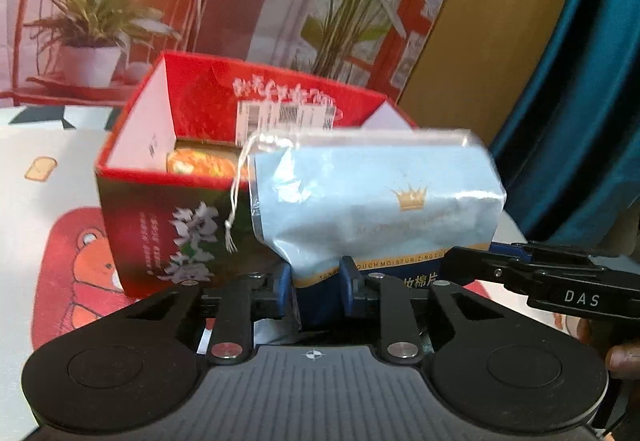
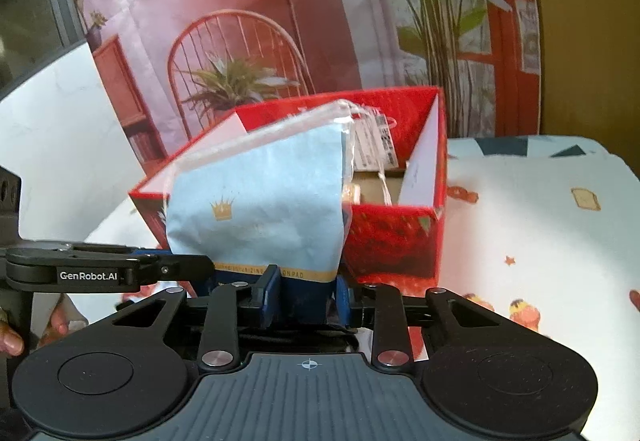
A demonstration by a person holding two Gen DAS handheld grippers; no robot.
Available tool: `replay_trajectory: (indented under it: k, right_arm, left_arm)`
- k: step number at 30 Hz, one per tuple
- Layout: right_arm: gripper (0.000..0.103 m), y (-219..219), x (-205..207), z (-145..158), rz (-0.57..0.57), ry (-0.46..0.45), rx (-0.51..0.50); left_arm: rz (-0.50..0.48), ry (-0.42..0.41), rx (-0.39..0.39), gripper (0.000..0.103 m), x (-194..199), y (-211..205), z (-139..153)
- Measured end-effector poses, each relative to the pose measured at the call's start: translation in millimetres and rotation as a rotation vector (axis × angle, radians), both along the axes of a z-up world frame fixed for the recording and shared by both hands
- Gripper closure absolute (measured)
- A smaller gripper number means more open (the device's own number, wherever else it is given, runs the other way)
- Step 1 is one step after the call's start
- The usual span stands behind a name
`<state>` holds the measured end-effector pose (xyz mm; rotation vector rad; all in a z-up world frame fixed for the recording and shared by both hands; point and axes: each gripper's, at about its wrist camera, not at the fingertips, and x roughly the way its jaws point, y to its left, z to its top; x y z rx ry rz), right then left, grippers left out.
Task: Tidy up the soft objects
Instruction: 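Close the right gripper on the blue bag while the left gripper grips it too, then lower the blue bag into the red box and open both grippers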
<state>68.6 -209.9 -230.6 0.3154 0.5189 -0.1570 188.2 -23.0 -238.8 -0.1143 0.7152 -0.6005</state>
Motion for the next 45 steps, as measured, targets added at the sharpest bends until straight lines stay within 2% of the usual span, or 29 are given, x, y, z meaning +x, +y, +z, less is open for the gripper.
replay_trajectory:
  k: [15,29,37,45]
  right_arm:
    - [0.076,8,6,46,0.034,-0.088,-0.039]
    - [0.076,9,29,89,0.067,-0.138,-0.073]
    - [0.076,-1,52,108,0.072,-0.144,-0.067]
    - [0.076,-16,84,112,0.073,-0.12,-0.048]
  left_arm:
    - [0.054,-0.134,-0.021,0.077,-16,8,53]
    - [0.086,-0.207,-0.035,0.077,-7,16,91]
    - [0.092,-0.218,-0.027,0.077,12,16,102]
    - [0.103,-0.156,-0.029,0.077,50,12,97]
